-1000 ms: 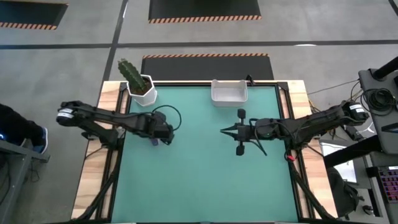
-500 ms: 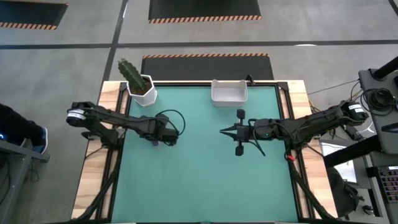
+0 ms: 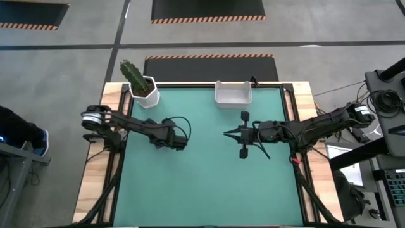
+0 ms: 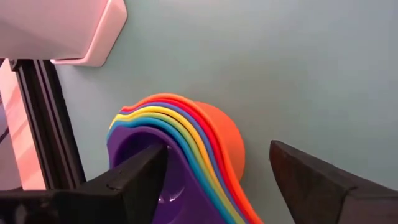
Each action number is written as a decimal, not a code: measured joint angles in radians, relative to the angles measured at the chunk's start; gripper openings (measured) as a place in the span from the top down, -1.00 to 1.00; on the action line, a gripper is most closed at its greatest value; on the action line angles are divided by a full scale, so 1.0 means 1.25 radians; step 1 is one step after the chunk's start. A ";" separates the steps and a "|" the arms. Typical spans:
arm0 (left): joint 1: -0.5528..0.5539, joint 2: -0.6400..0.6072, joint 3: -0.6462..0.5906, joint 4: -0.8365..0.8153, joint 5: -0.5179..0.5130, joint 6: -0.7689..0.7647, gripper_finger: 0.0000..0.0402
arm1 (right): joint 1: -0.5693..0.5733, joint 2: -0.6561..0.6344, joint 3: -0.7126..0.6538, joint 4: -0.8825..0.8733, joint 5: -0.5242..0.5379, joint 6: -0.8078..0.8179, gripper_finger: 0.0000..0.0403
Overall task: Nest measuring cups in basket
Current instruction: Put the nested measuring cups into the gray bin, then return to Home Position
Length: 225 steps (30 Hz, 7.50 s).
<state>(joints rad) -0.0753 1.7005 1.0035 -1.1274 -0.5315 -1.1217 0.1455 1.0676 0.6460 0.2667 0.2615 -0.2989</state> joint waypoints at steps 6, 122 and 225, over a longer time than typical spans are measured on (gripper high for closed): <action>0.000 0.018 -0.004 -0.001 -0.008 -0.011 -0.11 | 0.000 0.000 -0.001 0.000 0.000 0.000 0.96; 0.372 0.597 1.056 0.385 0.418 1.516 0.62 | 0.107 -0.334 -0.048 -0.244 -0.048 0.091 0.96; 0.309 0.477 1.075 0.268 0.625 1.386 0.42 | 0.107 -0.330 -0.066 -0.218 -0.047 0.042 0.96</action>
<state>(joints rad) 0.3114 2.2970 2.3468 -0.7930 0.2496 0.6111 0.2790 0.6556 0.5641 -0.0062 0.2022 -0.2468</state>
